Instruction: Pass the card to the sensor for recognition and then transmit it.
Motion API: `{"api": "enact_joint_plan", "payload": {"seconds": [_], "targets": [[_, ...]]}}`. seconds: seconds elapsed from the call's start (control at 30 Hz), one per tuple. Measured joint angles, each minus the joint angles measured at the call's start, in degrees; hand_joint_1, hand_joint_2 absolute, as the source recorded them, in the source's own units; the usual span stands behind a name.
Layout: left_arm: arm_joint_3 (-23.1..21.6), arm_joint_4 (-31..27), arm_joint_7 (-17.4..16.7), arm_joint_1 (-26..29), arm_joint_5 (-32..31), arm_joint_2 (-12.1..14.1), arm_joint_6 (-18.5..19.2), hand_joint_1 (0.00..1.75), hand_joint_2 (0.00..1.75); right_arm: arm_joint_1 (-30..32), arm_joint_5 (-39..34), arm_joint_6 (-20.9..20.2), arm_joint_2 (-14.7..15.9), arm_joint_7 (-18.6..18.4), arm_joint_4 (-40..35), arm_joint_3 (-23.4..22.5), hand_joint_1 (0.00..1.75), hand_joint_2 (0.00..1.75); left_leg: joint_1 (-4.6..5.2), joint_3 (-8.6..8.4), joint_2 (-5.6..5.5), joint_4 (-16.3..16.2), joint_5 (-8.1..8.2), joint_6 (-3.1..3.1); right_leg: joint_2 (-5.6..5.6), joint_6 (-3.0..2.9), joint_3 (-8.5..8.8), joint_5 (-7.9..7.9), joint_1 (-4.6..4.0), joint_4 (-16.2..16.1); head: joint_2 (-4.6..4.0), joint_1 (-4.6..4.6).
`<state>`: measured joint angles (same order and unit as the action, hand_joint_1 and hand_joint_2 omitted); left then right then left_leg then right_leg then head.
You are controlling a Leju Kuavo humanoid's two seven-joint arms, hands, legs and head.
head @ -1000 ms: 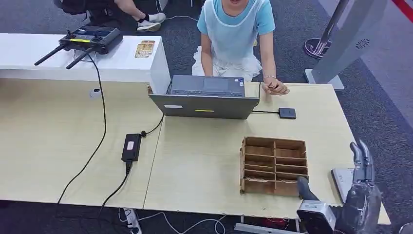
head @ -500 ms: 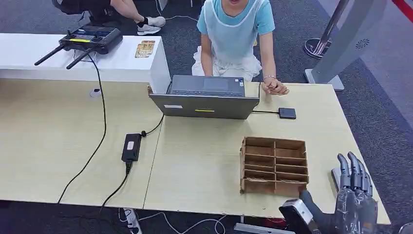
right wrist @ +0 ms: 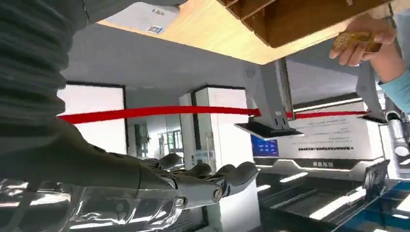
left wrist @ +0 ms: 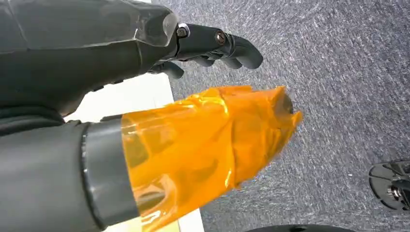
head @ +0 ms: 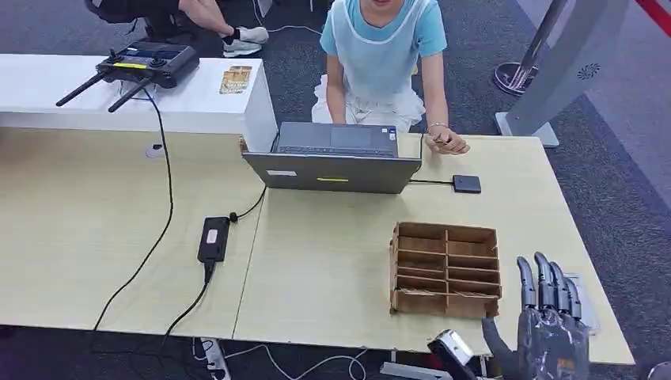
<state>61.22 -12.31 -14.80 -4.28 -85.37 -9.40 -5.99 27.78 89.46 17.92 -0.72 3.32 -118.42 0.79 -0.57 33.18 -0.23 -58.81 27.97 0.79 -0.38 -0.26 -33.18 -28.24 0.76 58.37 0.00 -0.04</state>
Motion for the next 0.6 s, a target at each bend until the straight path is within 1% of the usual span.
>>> {"api": "enact_joint_plan", "payload": {"seconds": [0.03, 0.07, 0.1, 0.13, 0.3, 0.47, 0.6], "targets": [[0.00, 0.00, 0.09, -0.02, -0.24, 0.02, 0.02, 0.00, 0.00, -0.27, 0.33, 0.00, 2.55, -3.35, 0.70, 1.63, 0.00, 1.75, 0.00, 0.00, 0.00, 0.00, 0.00, 0.00, 0.00, 0.00, 0.01, 0.00, 0.00, 0.00, 0.02, 0.00], [0.00, 0.00, 0.15, -0.02, -0.50, 0.02, 0.09, 0.00, 0.00, -0.99, 0.65, -0.02, 5.71, -7.42, 1.59, 4.14, 0.00, 1.75, 0.01, 0.00, 0.01, 0.00, 0.00, 0.00, 0.00, 0.01, 0.02, 0.00, 0.01, 0.00, 0.00, 0.02], [0.00, 0.00, 0.48, -0.06, -0.63, 0.06, 0.19, 0.00, 0.00, -2.22, 0.72, -0.20, 8.90, -10.44, 2.60, 6.89, 0.00, 1.75, 0.01, -0.01, 0.02, 0.00, 0.00, 0.00, 0.00, 0.01, 0.02, 0.01, 0.02, -0.01, 0.02, 0.00], [0.00, 0.00, 0.57, -0.09, -1.05, 0.09, 0.33, 0.00, 0.00, -3.76, 0.72, -0.55, 12.05, -12.28, 3.86, 10.09, 0.00, 1.75, 0.01, -0.02, 0.01, -0.01, 0.00, 0.00, -0.01, 0.01, 0.02, 0.01, 0.01, -0.02, 0.02, 0.00], [0.00, 0.00, 0.68, -0.10, -1.38, 0.09, 0.42, 0.00, 0.00, -5.86, 0.72, -0.61, 14.92, -12.72, 6.12, 13.20, 0.00, 1.75, 0.01, -0.03, 0.01, -0.01, 0.00, 0.00, -0.01, 0.01, 0.02, 0.01, 0.01, -0.01, 0.02, 0.00], [0.00, 0.00, 0.72, -0.10, -1.49, 0.13, 0.50, 0.00, 0.00, -6.81, 0.72, -0.57, 16.15, -12.78, 7.41, 14.23, 0.00, 1.75, 0.00, -0.02, 0.01, -0.01, 0.00, 0.00, -0.01, 0.01, 0.02, 0.01, 0.00, -0.01, 0.00, 0.00], [0.00, 0.00, 0.83, -0.11, -1.70, 0.18, 0.55, 0.00, 0.00, -8.14, 0.72, -0.44, 17.85, -14.02, 8.52, 15.49, 0.00, 1.75, 0.01, -0.02, 0.02, -0.01, 0.00, 0.00, 0.00, 0.01, 0.02, 0.01, 0.01, -0.01, 0.00, 0.02]]}}
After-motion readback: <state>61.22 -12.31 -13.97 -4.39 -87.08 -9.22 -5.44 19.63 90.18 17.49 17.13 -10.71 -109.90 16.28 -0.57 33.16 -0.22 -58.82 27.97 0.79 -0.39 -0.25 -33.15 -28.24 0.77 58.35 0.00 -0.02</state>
